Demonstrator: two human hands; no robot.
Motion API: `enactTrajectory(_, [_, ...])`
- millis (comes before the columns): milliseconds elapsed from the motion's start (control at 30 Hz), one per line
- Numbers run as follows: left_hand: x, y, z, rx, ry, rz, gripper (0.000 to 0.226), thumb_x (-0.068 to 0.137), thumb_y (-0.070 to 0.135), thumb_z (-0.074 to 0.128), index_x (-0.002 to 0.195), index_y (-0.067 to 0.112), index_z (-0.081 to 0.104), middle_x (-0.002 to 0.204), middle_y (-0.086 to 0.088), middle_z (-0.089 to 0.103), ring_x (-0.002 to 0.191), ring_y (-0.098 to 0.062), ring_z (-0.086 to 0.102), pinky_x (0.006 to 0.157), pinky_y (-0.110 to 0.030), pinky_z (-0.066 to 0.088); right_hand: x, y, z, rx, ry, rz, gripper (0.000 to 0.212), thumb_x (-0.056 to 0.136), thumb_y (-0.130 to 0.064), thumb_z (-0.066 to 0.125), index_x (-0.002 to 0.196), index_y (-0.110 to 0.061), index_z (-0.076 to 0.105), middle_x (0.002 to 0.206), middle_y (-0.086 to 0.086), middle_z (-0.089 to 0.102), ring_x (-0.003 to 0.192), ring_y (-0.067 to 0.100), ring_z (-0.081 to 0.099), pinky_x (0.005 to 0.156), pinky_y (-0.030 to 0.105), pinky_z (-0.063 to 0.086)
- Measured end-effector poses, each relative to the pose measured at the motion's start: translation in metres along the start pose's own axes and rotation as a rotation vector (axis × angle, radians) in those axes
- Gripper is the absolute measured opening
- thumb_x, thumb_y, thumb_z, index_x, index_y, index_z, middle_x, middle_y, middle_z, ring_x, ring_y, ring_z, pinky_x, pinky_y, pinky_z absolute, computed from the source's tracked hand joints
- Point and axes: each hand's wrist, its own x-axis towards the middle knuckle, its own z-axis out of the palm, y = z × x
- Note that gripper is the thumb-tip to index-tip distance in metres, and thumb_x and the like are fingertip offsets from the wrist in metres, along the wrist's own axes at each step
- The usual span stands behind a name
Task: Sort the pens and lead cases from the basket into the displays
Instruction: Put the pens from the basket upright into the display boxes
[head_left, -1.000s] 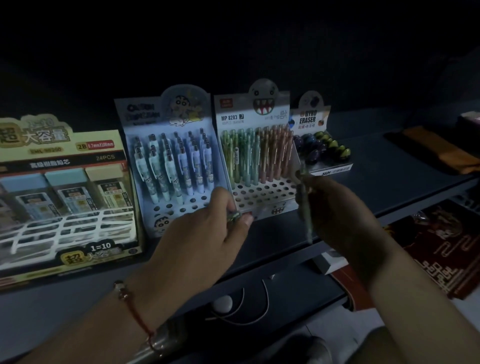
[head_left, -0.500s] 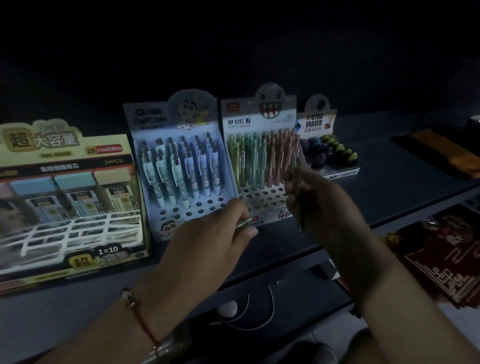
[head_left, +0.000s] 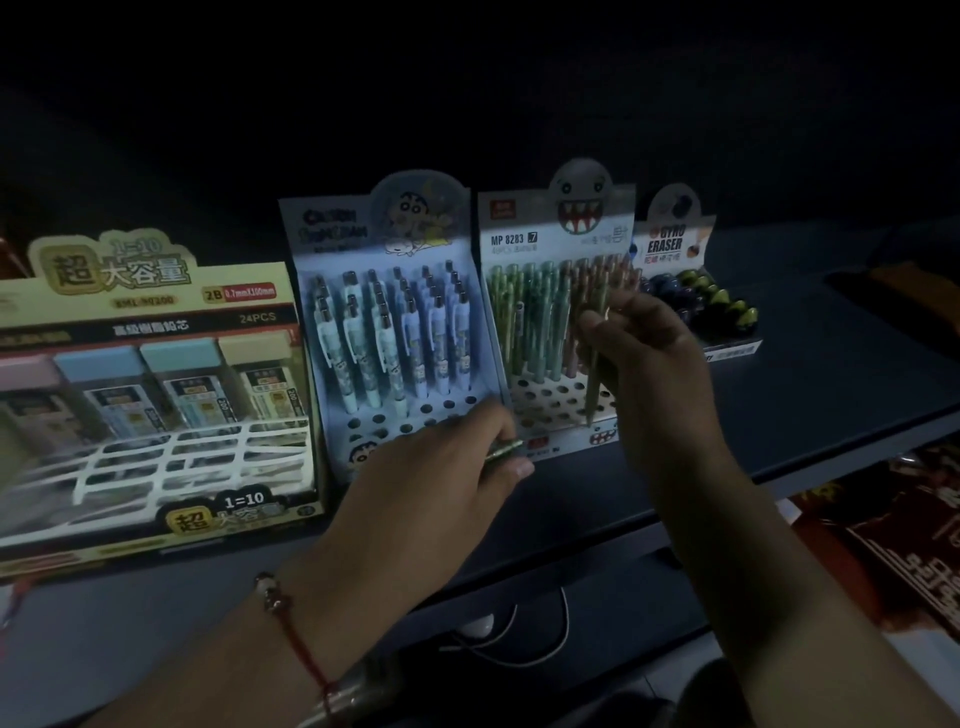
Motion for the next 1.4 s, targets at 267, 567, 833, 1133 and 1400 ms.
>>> enactTrajectory(267, [0.001,-0.004,-0.003,-0.011,0.007,-0.030,0.020,0.095,0.056,0.045,0.106,0.040,0.046,0.070,0.018,0.049,0.059,0.003,0.047,0.053,-0.013,0.028,0.006,0.003,0.014,0.003,0.008,-0.090,0.021,0.091,-0.006,0.067,0.110,-0.003,0.060,0.097,0.013,0.057,0.080,0.015,0.056,0.066,0.023,0.049])
enactTrajectory(567, [0.000,-0.006,-0.006,-0.050,0.004,-0.047,0.019,0.096,0.053,0.045,0.109,0.039,0.048,0.103,0.012,0.066,0.090,-0.005,0.062,0.072,-0.027,0.048,0.010,0.018,0.023,-0.060,-0.009,-0.141,0.017,0.089,-0.003,0.069,0.102,-0.006,0.058,0.089,0.013,0.056,0.081,0.018,0.056,0.071,0.027,0.050])
enactTrajectory(833, [0.000,-0.005,-0.008,-0.074,-0.008,-0.058,0.015,0.097,0.048,0.046,0.109,0.040,0.048,0.078,0.017,0.055,0.060,0.002,0.047,0.053,-0.014,0.028,0.017,0.037,0.028,-0.440,0.090,-0.240,0.014,0.088,-0.019,0.075,0.088,-0.010,0.064,0.073,-0.005,0.061,0.061,-0.004,0.054,0.057,0.009,0.041])
enactTrajectory(1133, [-0.002,-0.008,-0.006,-0.081,0.002,-0.055,0.017,0.098,0.044,0.046,0.113,0.038,0.050,0.091,0.013,0.064,0.079,-0.002,0.059,0.067,-0.021,0.045,0.021,0.044,0.031,-0.669,0.139,-0.275,0.012,0.088,-0.031,0.074,0.091,-0.022,0.066,0.076,-0.012,0.066,0.066,0.002,0.062,0.057,0.023,0.050])
enactTrajectory(1400, [-0.001,-0.014,-0.005,-0.110,0.003,-0.045,0.032,0.100,0.031,0.046,0.131,0.040,0.047,0.126,0.015,0.058,0.108,-0.003,0.055,0.085,-0.022,0.044,0.015,0.049,0.026,-0.596,0.103,-0.154,0.013,0.088,-0.024,0.075,0.089,-0.026,0.062,0.073,-0.007,0.066,0.063,0.003,0.062,0.056,0.026,0.049])
